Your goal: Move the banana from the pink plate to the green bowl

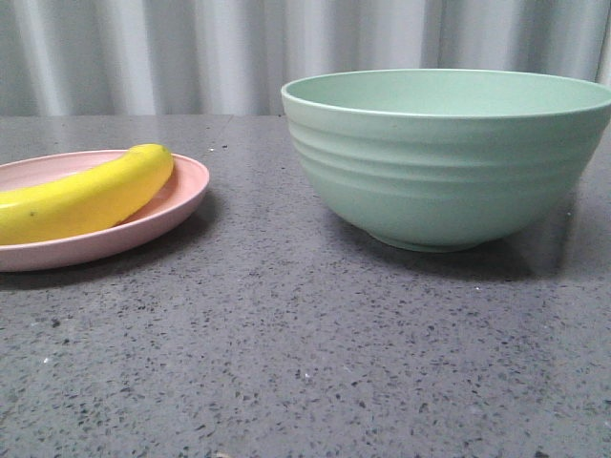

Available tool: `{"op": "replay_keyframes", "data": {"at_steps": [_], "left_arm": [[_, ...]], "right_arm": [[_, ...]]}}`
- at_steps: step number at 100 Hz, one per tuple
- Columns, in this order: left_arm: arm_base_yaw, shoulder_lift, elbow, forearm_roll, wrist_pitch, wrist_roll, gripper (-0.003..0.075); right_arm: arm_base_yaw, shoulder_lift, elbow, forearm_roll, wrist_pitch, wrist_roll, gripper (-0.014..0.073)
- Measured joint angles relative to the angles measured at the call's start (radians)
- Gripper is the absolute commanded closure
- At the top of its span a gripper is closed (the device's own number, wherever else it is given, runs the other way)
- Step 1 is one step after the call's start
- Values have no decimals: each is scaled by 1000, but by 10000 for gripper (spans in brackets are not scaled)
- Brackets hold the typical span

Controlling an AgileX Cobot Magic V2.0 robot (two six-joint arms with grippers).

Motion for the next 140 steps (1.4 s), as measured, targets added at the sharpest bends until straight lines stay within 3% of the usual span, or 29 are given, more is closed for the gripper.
{"op": "replay_keyframes", "data": {"at_steps": [108, 140], "left_arm": [[0, 0, -1, 0, -4, 0, 741], [0, 0, 0, 0, -109, 0, 741]], "right_arm": [[0, 0, 0, 0, 0, 0, 659], [0, 0, 0, 0, 0, 0, 659]]}}
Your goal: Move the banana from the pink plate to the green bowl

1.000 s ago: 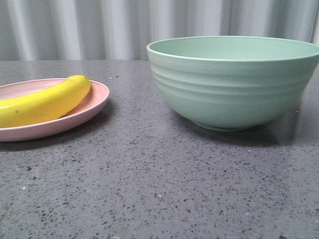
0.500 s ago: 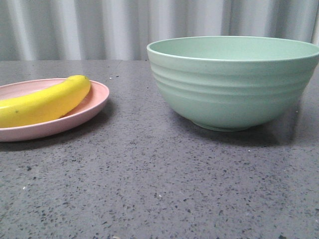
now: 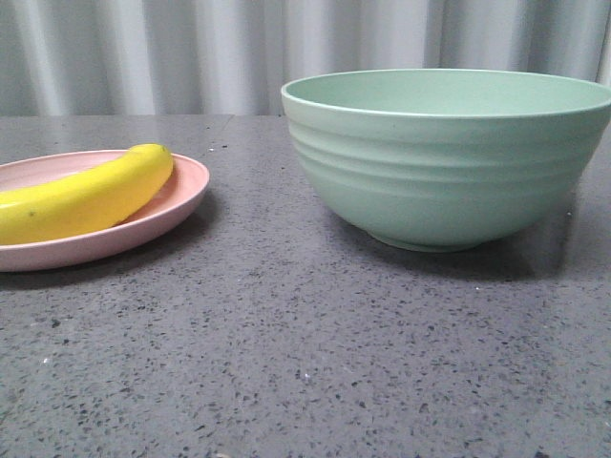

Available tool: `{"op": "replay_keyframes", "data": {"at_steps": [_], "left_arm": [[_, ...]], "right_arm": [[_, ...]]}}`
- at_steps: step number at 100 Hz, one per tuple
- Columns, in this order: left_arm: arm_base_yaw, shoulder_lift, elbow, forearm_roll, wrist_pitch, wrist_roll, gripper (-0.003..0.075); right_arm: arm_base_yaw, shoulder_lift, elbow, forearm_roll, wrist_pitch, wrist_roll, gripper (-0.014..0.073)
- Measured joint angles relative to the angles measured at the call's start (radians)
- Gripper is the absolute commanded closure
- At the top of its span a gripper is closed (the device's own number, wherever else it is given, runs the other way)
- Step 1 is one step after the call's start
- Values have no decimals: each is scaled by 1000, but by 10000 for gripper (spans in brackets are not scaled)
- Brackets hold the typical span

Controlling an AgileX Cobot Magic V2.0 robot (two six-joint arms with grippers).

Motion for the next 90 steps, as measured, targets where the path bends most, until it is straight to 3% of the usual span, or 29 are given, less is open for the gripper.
{"op": "replay_keyframes", "data": {"at_steps": [90], "left_arm": [[0, 0, 0, -6, -26, 0, 741]], "right_arm": [[0, 0, 0, -2, -171, 0, 659]]}}
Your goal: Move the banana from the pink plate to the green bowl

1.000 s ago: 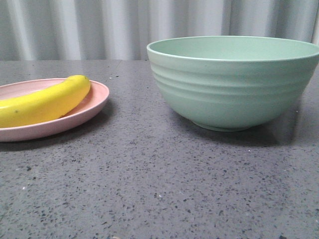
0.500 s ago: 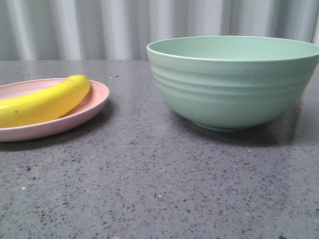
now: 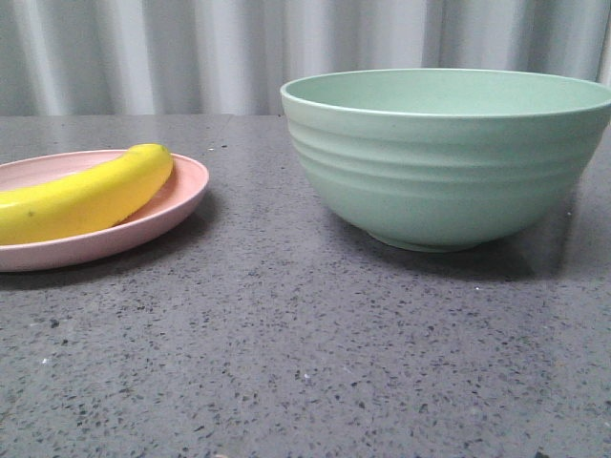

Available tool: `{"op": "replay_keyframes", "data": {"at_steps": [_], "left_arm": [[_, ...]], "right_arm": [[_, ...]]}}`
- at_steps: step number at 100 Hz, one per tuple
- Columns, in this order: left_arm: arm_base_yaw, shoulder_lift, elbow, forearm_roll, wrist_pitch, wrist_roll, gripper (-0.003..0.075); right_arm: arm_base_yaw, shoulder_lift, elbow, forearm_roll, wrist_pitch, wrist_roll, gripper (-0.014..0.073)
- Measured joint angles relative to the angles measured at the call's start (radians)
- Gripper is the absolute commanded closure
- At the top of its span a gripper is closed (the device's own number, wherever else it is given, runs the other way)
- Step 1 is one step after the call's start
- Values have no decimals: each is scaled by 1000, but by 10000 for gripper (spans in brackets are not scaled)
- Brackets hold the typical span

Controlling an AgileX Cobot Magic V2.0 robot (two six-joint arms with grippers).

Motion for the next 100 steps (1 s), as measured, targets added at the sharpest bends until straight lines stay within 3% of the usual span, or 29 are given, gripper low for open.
{"op": "replay_keyframes", "data": {"at_steps": [70, 100], "left_arm": [[0, 0, 0, -51, -53, 0, 741], [0, 54, -85, -57, -56, 0, 741]], "right_arm": [[0, 0, 0, -2, 2, 0, 659], [6, 32, -61, 36, 103, 0, 659]]}}
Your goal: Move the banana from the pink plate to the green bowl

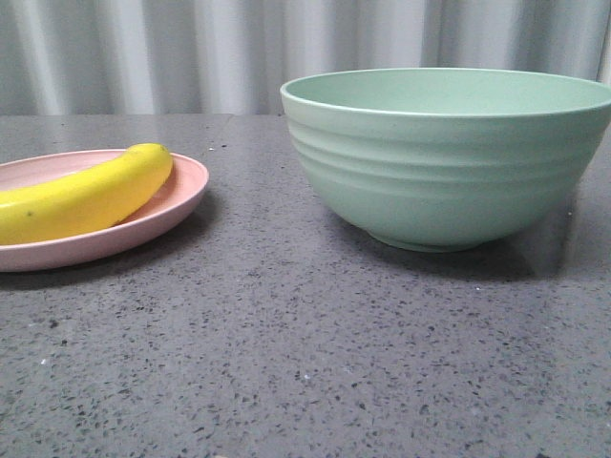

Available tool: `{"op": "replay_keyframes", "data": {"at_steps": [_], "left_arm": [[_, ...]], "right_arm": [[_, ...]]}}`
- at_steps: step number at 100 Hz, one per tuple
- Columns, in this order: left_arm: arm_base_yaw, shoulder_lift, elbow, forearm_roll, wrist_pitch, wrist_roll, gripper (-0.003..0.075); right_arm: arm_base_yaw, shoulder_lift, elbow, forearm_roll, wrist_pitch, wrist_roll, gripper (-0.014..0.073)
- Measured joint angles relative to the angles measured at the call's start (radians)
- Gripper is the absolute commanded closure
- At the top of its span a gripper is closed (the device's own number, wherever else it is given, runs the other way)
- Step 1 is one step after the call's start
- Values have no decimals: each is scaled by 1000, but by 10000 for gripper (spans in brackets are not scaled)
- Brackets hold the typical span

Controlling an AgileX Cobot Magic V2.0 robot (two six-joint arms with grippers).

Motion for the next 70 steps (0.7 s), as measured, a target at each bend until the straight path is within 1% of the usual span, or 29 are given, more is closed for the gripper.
{"op": "replay_keyframes", "data": {"at_steps": [13, 37, 42, 47, 52, 57, 59, 64, 70], "left_arm": [[0, 106, -83, -2, -15, 0, 741], [0, 319, -184, -4, -102, 0, 738], [0, 359, -195, -4, -113, 0, 722], [0, 394, -207, -4, -131, 0, 675], [0, 428, -211, -6, -152, 0, 599], [0, 449, -211, -6, -181, 0, 486], [0, 458, -211, -6, -194, 0, 456], [0, 478, -211, -6, -227, 0, 339], [0, 492, -213, -6, -271, 0, 251]], "right_arm": [[0, 80, -82, 6, 23, 0, 657], [0, 260, -239, 17, 27, 0, 657], [0, 288, -261, 18, 23, 0, 657], [0, 311, -272, 20, 10, 0, 657], [0, 331, -274, 20, -2, 0, 657], [0, 347, -274, 22, -8, 0, 657], [0, 354, -274, 24, -10, 0, 657], [0, 367, -274, 27, -10, 0, 657], [0, 374, -274, 27, -11, 0, 657]]}}
